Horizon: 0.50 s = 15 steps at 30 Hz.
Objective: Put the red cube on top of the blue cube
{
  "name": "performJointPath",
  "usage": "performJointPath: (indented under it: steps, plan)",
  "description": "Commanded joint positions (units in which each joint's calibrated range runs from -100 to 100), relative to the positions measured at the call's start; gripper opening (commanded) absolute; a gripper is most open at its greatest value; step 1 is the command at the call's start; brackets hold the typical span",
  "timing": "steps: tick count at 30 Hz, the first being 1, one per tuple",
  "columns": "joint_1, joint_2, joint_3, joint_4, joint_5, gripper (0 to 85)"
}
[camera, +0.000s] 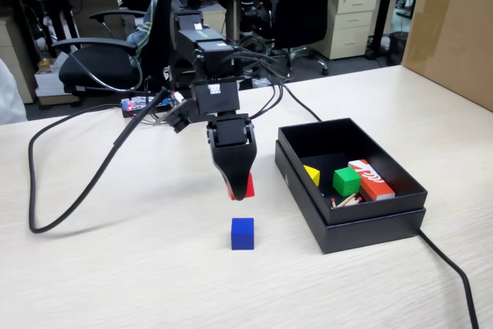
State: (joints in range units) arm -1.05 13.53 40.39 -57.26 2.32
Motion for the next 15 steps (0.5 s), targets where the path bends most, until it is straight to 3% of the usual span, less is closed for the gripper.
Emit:
performJointPath:
  steps: [1, 15]
  plan:
    - [-0.15, 2.02, 7.39, 0.02, -0.63, 2.5]
    - [-0.24, 9.59, 10.29, 0.46, -0.24, 2.5]
